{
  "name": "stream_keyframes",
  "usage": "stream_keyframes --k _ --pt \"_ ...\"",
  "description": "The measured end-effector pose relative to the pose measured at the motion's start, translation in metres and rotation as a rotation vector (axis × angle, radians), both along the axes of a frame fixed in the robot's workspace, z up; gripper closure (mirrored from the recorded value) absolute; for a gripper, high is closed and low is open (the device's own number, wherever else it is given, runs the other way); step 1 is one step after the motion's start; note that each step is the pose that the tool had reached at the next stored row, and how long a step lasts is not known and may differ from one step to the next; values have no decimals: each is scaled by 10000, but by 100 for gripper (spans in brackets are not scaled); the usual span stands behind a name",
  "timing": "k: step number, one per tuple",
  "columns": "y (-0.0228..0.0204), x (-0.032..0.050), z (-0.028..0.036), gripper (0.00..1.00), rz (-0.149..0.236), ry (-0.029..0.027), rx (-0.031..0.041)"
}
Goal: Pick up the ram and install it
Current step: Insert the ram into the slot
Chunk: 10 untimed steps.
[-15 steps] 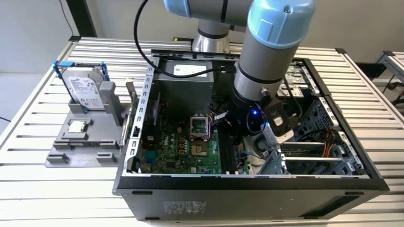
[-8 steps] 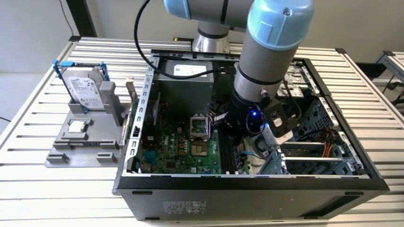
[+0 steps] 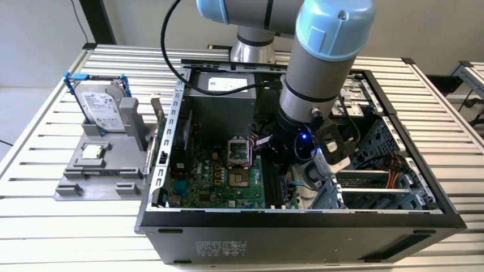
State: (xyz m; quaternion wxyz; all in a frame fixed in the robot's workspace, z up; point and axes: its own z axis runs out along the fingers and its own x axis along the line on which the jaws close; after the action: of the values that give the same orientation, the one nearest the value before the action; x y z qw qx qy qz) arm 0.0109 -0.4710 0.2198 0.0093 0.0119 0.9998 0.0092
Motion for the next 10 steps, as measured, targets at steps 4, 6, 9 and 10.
stream_keyframes --k 4,6,9,10 --pt "1 -7 -9 100 -2 -1 -20" --pt "1 -8 -12 100 1 -1 -32" --pt "3 -14 -14 100 1 -1 -41" --pt "4 -17 -14 100 0 -1 -41"
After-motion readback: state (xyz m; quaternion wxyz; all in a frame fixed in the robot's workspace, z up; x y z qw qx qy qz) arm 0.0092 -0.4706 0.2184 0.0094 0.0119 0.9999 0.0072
